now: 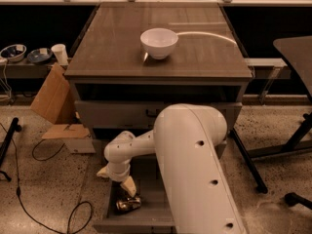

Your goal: Pick orange can from bottom drawer and place on counter

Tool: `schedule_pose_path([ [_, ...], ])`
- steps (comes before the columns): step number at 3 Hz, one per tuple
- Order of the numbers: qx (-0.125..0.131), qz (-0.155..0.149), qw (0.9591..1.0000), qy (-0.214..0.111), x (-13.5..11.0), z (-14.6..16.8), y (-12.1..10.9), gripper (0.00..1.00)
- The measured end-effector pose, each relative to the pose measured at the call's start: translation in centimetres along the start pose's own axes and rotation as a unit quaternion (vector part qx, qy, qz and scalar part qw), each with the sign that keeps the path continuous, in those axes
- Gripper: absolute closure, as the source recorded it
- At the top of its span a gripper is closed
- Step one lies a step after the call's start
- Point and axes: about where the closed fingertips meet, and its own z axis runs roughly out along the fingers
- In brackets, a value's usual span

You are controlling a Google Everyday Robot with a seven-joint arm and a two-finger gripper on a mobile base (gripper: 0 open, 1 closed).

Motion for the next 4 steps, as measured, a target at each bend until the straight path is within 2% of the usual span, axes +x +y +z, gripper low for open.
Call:
schedule_pose_path([
  [1, 0.006, 0.012, 0.9998, -0.014, -0.5, 3.6, 2.1, 0.0],
  [2, 0.014, 0.028, 0.9993, -0.02, -0.6, 7.2, 5.2, 0.0],
  [3, 0.026, 0.046, 0.9984, -0.017, 0.2, 10.8, 8.4, 0.0],
  [4, 0.038, 0.052, 0.9978, -0.012, 1.1, 13.1, 9.8, 0.0],
])
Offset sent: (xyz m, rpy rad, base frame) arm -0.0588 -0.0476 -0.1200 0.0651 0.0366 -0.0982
